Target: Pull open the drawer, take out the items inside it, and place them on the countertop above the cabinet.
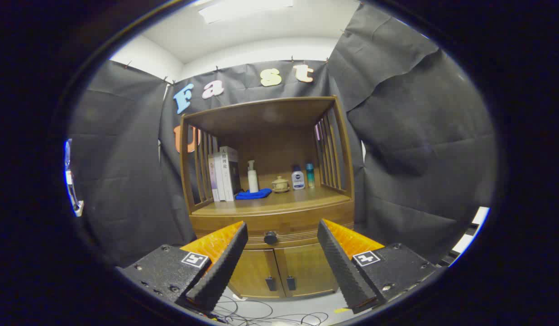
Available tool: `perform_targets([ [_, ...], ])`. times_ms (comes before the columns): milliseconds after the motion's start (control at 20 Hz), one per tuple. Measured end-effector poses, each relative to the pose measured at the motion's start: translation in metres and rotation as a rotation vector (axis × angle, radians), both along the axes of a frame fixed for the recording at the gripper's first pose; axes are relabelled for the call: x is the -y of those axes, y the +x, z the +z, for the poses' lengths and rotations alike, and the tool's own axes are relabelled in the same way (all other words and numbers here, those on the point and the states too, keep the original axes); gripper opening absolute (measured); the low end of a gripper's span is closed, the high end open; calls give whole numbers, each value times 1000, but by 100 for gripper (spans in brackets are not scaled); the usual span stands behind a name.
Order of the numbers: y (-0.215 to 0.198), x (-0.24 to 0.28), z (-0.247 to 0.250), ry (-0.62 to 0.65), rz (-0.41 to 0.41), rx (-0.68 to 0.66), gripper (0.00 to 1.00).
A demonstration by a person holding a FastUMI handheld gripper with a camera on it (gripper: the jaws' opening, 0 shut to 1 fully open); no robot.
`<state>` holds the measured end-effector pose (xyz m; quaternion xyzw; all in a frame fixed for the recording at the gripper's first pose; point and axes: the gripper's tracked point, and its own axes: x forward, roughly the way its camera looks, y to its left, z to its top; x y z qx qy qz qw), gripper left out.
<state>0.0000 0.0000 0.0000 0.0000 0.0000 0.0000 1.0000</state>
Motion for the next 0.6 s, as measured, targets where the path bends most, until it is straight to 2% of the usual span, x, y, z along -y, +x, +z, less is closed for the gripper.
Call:
perform_targets([
  [600,2,-9,-14,-23,13,-28,100],
])
